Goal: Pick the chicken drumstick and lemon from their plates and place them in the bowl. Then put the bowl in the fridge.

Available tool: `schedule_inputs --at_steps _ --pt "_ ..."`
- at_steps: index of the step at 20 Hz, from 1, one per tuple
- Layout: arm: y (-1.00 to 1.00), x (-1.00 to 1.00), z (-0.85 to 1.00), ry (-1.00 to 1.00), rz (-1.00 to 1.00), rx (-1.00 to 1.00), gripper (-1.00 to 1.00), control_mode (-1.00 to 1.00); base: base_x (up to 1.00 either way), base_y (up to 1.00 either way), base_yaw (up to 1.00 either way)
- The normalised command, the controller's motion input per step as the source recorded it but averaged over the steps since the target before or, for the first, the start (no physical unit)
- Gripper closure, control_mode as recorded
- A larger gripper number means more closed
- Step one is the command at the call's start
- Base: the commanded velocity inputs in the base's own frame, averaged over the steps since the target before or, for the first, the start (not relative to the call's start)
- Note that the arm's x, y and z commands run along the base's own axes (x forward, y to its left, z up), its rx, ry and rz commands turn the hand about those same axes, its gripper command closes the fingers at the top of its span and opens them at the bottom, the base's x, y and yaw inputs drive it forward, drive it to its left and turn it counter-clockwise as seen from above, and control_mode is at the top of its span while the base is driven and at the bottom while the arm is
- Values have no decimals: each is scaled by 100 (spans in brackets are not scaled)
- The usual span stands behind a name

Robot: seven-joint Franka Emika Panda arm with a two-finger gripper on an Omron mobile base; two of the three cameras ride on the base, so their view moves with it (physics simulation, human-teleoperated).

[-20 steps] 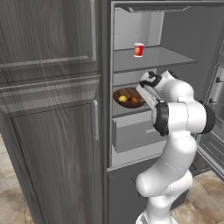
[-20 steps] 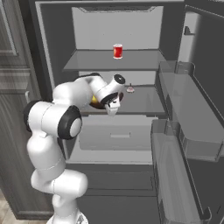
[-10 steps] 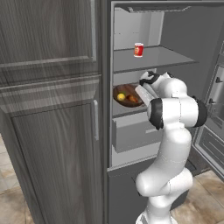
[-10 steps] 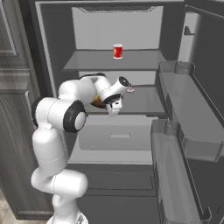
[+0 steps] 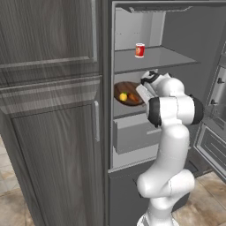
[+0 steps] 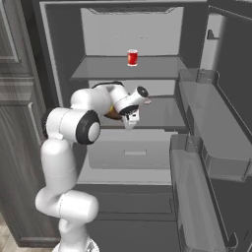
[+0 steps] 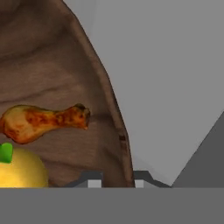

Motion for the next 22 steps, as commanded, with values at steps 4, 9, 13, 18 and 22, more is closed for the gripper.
schedule_inputs --at_steps 4,9,13,18,22 --pt "11 32 0 0 0 0 100 -100 0 0 0" --pt "15 19 -4 0 0 0 -100 -100 0 0 0" --pt "6 4 -5 0 0 0 -100 -100 0 0 0" --pt "0 0 6 0 0 3 -100 -100 0 0 0" --pt "0 -8 21 0 0 1 -100 -100 0 0 0"
